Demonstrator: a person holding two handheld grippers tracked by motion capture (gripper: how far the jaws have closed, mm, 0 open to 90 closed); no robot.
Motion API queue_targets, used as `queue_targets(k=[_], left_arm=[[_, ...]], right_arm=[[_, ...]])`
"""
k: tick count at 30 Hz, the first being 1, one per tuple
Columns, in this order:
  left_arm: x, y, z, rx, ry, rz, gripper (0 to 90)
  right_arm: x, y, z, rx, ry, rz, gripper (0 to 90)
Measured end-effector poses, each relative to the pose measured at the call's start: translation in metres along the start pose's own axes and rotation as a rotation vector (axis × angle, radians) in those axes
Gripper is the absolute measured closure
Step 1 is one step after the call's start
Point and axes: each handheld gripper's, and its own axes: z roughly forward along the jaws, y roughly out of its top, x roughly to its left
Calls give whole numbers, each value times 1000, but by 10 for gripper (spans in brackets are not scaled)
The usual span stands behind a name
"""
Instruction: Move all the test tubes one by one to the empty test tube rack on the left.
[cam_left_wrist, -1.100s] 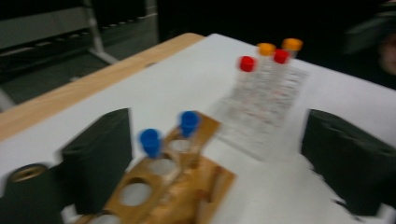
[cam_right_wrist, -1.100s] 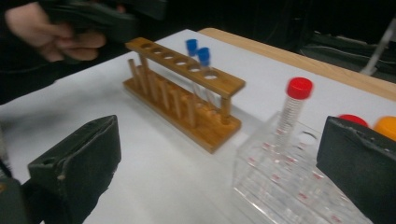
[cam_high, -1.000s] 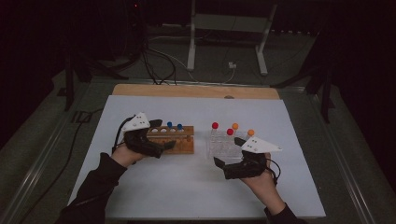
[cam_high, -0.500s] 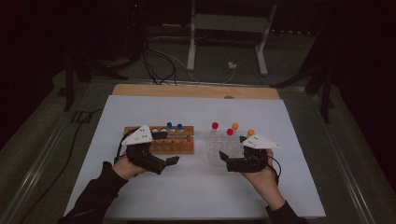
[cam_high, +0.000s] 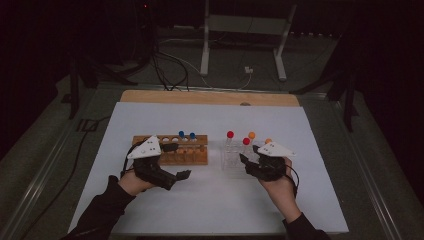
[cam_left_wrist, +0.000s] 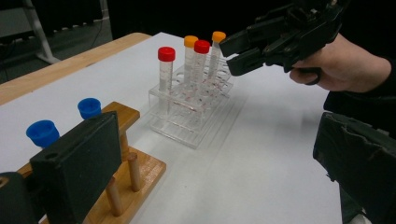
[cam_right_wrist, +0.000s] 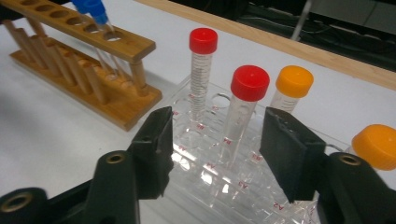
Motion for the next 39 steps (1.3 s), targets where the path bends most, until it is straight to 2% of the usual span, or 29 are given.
queue_targets(k=[5,7,12,18,28,32,39], left_arm=[[0,0,0,0,2,-1,21],[0,0,1,2,0,0,20],[0,-1,1,7,-3,4,21],[0,0,1,8,-3,8,21],[0,0,1,8,1,8,21],[0,0,0,7,1,7,21],[1,0,0,8,3,7,21]], right_arm=[[-3,0,8,46,-33,19,534],[-4,0,12,64,-33,35,566],[-8,1,19,81,-21,39,617],[-13,3,27,98,-15,60,641],[-14,4,40,129,-13,62,698],[-14,4,43,136,-18,59,739],[-15,5,42,128,-12,56,750]])
